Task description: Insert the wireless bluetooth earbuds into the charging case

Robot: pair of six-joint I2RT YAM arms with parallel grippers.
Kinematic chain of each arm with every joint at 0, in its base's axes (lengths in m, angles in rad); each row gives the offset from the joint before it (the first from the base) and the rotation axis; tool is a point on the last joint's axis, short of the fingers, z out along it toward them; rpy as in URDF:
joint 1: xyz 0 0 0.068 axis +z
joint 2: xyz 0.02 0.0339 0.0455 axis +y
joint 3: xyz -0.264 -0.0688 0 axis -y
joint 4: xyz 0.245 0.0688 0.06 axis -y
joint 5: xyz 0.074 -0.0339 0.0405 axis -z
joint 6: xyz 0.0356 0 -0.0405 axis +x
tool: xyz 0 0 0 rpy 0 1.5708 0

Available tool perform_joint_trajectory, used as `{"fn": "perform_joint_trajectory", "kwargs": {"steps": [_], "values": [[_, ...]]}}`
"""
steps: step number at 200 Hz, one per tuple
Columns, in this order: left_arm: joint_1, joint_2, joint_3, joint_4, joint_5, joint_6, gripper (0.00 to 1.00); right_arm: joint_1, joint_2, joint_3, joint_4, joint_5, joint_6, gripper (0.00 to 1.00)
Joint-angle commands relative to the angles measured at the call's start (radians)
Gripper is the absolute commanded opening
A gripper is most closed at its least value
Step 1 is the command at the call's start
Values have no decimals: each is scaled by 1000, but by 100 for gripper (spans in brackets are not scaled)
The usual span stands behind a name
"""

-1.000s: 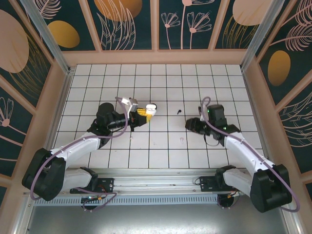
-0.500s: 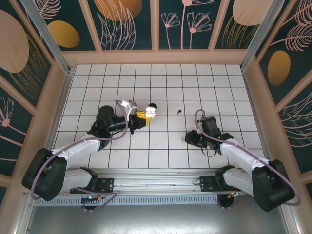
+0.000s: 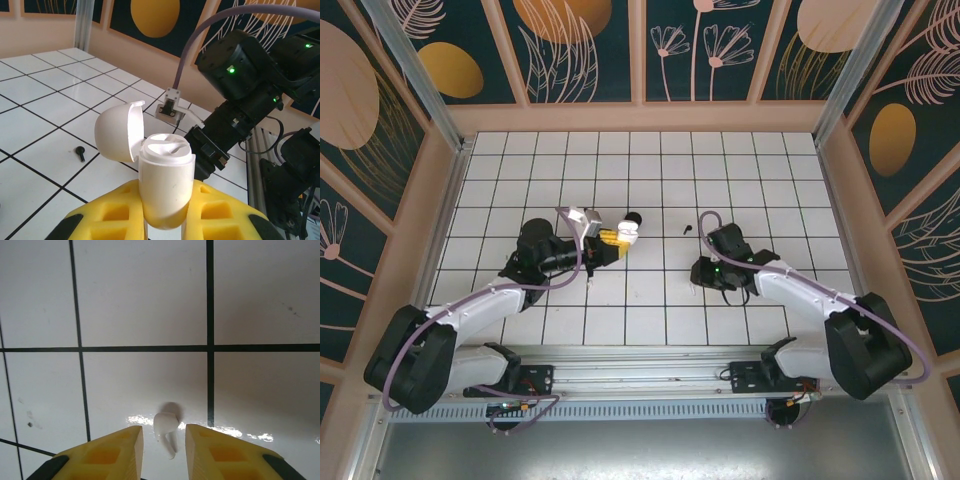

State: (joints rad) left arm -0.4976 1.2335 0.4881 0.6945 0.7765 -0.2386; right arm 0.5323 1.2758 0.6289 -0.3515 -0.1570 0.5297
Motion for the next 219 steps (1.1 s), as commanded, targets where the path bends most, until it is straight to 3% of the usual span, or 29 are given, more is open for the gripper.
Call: {"fn": "perform_joint_trajectory", "kwargs": {"steps": [1,55,219], "values": [[-5,-28,-13,-3,5,27,2,8,47,50,-61,-1,-36,29],[-7,-42,-22,-15,-6,34,2,9,122,89,-64,-59,-77,37],[-6,-46,-27,-32,-16,47,2,46,243,111,-81,-79,-110,35]]}}
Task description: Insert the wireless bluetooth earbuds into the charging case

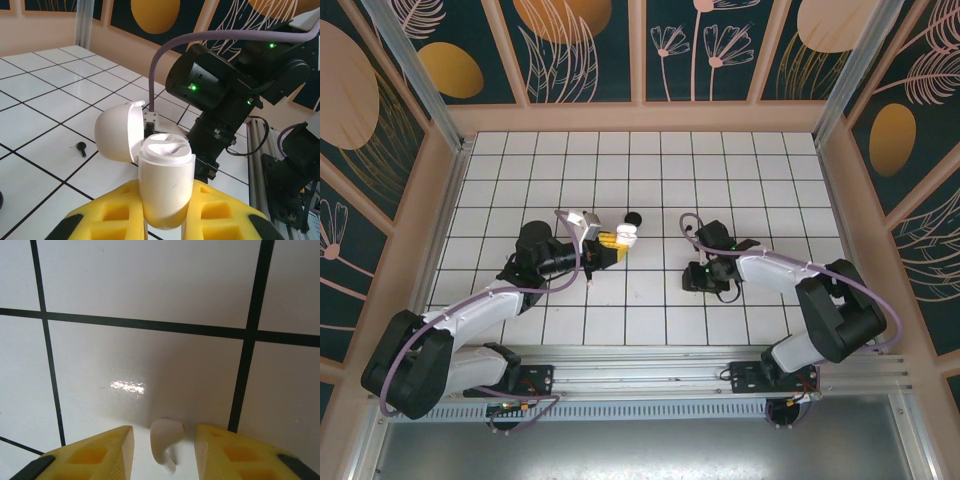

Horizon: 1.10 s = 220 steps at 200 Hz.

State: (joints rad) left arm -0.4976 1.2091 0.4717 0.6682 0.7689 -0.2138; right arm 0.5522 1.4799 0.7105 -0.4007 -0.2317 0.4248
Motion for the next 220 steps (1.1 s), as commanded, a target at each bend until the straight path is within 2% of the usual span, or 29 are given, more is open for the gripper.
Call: {"fn": "perform_joint_trajectory", "kwargs": {"steps": [1,88,169,220], "values": [[-7,-23,-11,-6,-8,22,2,26,39,30,-32,-3,-5,35],[-7,-58,-17,-40,-18,34,1,43,46,53,-51,50,71,15],[-7,-65,-22,-40,-26,37,1,43,2,91,-67,91,128,11],[-10,-75,-34,6,-74,42,1,45,-149,129,-64,176,213,10]]}}
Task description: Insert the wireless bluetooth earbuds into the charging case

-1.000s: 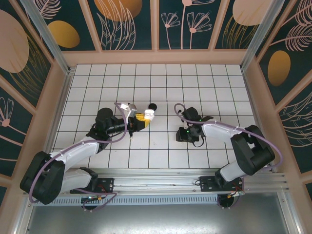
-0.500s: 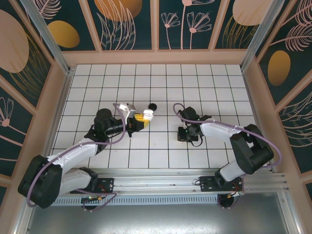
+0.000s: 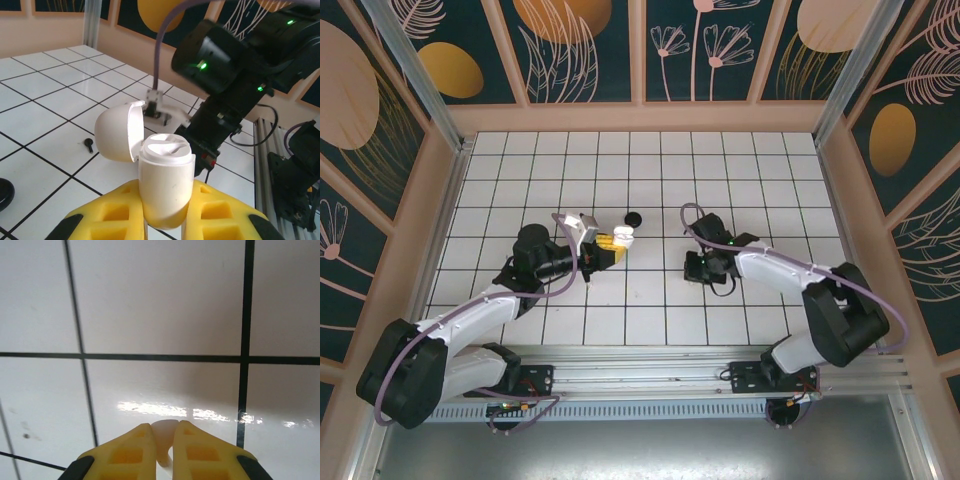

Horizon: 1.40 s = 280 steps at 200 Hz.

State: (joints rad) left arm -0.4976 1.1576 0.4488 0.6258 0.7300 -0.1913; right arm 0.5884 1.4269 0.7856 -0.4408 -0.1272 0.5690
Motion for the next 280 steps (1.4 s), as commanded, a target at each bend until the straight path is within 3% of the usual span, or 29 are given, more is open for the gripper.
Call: {"fn": "perform_joint_trajectory", "kwargs": {"steps": [1,65,140,222,280], "values": [[-10,-24,-12,50,-37,19,1,9,-100,56,-25,76,71,10],[-101,-15,17,106,-274,96,2,110,-259,215,-77,300,149,9],[-163,83,51,309,-464,91,1,313,-283,383,14,509,174,7],[-183,138,83,347,-476,122,1,398,-230,423,183,537,152,7],[-188,147,90,355,-456,113,1,403,-171,427,261,508,144,7]]}}
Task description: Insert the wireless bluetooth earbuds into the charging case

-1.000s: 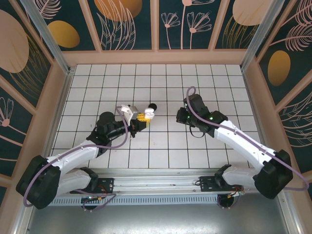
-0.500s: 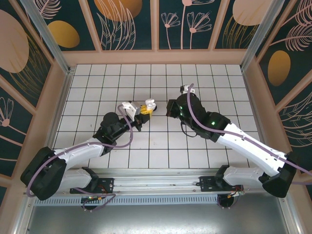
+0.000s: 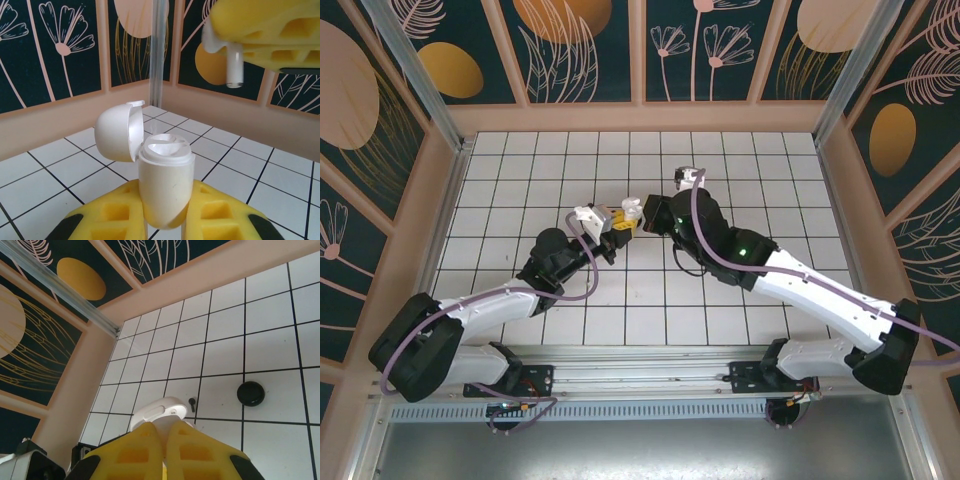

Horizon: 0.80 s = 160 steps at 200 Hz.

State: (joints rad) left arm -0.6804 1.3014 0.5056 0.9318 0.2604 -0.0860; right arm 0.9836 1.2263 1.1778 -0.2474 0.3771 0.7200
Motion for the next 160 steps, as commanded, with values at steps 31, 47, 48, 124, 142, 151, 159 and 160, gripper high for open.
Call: {"fn": "perform_joint_trajectory", "kwargs": {"steps": [31,47,48,124,142,151,159,160], "values": [[-6,-4,33,46,16,2,1,7,53,40,68,-4,-12,7],[-5,-5,31,45,14,-5,1,4,54,28,73,0,-14,7],[-5,-5,31,46,14,-5,1,2,54,27,74,0,-14,7],[-7,-8,31,45,26,-11,1,-28,56,-8,94,-35,-4,7],[-7,-7,32,45,31,-12,1,-32,59,-11,95,-46,-3,7],[-7,-7,31,45,33,-13,1,-33,61,-9,95,-48,-2,6],[-7,-7,30,45,33,-13,1,-33,64,-10,95,-50,-3,7],[-8,-8,30,46,33,-13,1,-34,64,-10,95,-49,-3,7]]}}
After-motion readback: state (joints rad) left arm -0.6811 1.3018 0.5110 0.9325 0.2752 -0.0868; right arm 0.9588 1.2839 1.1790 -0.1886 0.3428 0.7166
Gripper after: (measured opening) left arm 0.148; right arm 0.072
